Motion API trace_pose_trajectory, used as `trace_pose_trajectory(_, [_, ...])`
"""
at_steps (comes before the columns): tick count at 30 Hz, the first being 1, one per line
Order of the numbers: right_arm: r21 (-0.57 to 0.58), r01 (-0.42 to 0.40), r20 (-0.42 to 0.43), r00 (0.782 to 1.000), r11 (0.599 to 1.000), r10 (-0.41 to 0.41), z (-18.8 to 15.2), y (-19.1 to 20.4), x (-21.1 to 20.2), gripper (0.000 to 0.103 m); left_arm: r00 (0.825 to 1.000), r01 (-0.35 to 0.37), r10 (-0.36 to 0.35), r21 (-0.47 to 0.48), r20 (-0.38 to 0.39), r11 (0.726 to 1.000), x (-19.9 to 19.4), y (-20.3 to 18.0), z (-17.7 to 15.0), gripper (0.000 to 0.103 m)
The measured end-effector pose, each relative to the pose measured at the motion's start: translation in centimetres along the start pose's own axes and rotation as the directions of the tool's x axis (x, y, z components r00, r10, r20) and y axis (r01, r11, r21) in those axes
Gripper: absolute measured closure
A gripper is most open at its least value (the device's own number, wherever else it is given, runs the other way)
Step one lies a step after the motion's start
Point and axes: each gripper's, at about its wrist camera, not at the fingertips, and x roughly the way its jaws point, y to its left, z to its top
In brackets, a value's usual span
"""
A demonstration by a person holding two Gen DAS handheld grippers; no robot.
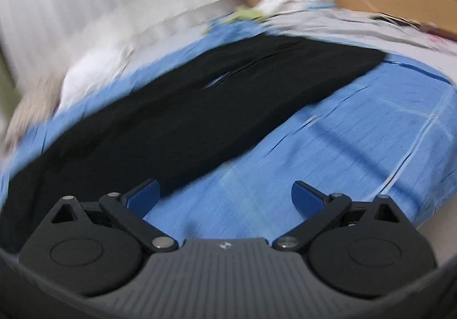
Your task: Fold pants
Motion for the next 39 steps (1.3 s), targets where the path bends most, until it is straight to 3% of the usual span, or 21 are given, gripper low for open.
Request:
trace_pose_trajectory(4, [0.160,0.066,0.058,0.995,0.985,-0.076,4.2,-4.7,2.3,0.000,0.994,-0.091,0.097,-0.115,0.049,0.989,1.7,4.7,3.3,0.000])
trace_pose_trajectory(10, [0.268,0.170,0.107,0.973,0.948,-0.205,7.9,-9.8,5.1,0.006,0.982,-0.184,0.189,-0.259,-0.008,0.948,5.1,10.6,6.2,0.000])
trace_pose_trajectory(12, [0.295,0.193,0.111,0.966,0.936,-0.234,8.7,-11.3,5.8,0.020,0.980,-0.197,0.198,-0.283,-0.025,0.939,6.3,11.5,6.7,0.000])
trace_pose_trajectory(17, [0.400,0.160,0.100,0.971,0.903,-0.216,9.4,-14.7,7.5,0.029,0.973,-0.229,0.224,-0.326,-0.053,0.917,9.2,12.8,7.1,0.002])
trace_pose_trajectory(19, [0.398,0.155,0.109,0.971,0.904,-0.214,9.7,-15.0,7.9,0.030,0.968,-0.248,0.245,-0.308,-0.046,0.919,10.0,12.5,7.3,0.007])
trace_pose_trajectory(24, [0.369,0.173,0.087,0.972,0.913,-0.219,11.5,-15.5,10.3,0.042,0.966,-0.255,0.256,-0.282,-0.034,0.925,11.3,12.2,7.9,0.013])
trace_pose_trajectory(28, [0.328,0.221,0.074,0.963,0.919,-0.258,12.9,-15.5,12.4,0.043,0.960,-0.273,0.281,-0.289,-0.012,0.918,12.0,12.3,8.1,0.016])
trace_pose_trajectory(33, [0.284,0.272,0.077,0.949,0.919,-0.305,13.6,-15.1,13.8,0.058,0.950,-0.301,0.314,-0.265,0.005,0.916,12.7,11.8,8.2,0.021])
trace_pose_trajectory(36, [0.259,0.288,0.080,0.945,0.922,-0.318,13.9,-14.8,14.2,0.057,0.944,-0.316,0.330,-0.254,0.013,0.914,13.0,11.7,8.3,0.027])
trace_pose_trajectory(39, [0.224,0.302,0.083,0.941,0.926,-0.327,14.2,-14.5,14.8,0.057,0.947,-0.305,0.322,-0.262,0.021,0.916,13.2,11.7,8.5,0.027])
